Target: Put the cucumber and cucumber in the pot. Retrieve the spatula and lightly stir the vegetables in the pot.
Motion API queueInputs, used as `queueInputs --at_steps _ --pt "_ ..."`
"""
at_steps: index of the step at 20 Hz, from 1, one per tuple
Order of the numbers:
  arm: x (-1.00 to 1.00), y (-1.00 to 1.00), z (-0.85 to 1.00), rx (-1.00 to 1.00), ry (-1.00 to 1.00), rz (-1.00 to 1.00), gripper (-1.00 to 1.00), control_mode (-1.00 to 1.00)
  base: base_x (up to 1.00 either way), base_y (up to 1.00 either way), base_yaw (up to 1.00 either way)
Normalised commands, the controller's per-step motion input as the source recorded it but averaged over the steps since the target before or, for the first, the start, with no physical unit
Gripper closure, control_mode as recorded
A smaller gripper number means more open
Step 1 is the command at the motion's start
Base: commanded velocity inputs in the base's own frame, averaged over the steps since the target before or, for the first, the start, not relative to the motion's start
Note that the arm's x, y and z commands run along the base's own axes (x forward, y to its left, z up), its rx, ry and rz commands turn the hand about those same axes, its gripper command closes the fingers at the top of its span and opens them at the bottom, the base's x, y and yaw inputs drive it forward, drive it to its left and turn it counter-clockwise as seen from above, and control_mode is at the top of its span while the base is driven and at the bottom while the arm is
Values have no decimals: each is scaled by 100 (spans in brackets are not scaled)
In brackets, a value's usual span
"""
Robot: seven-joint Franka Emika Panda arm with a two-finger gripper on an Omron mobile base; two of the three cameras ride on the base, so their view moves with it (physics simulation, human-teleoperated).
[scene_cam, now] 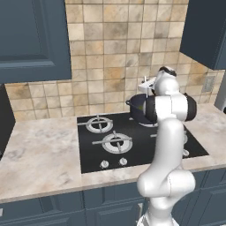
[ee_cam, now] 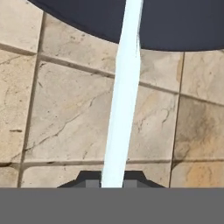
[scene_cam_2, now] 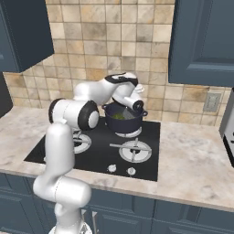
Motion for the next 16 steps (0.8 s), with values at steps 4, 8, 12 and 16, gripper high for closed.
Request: queueInputs --at_steps 4,8,12,16 --pt "44 0 -29 0 0 0 100 -100 0 0 0" --pt "42 2 -25 0 0 0 100 -100 0 0 0" --pt "36 16 -23 0 -5 0 100 -100 0 0 0" --pt "31 28 -22 0 -11 0 100 -100 0 0 0"
